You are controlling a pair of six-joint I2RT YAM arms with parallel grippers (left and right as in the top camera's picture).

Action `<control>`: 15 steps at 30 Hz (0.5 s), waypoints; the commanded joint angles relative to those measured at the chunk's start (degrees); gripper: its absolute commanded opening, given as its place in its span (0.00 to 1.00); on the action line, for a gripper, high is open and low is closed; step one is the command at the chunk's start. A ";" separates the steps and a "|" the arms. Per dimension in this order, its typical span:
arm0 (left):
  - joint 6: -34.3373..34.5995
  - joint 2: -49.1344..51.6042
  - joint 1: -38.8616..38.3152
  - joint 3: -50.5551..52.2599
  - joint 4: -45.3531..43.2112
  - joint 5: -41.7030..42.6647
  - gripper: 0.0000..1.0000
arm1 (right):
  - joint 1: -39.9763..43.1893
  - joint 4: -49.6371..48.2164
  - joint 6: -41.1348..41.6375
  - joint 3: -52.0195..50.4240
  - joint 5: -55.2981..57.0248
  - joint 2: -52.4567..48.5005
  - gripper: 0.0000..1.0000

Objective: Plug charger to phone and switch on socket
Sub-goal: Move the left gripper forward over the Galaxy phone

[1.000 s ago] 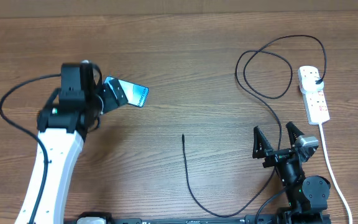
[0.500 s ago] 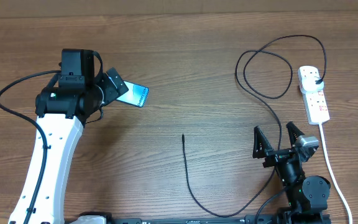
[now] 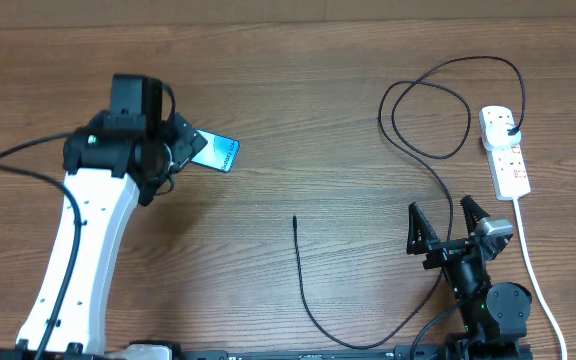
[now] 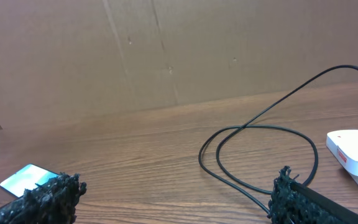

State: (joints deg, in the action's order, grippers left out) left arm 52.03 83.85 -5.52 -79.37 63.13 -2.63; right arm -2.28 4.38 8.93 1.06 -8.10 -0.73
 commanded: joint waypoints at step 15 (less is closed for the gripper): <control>17.57 21.49 -1.38 -23.15 10.99 2.82 1.00 | -0.28 -0.15 -0.39 -0.57 0.55 0.57 1.00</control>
State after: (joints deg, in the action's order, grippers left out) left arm 65.36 102.89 -6.68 -100.14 73.93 -1.98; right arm -2.28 4.38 8.95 1.06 -8.08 -0.73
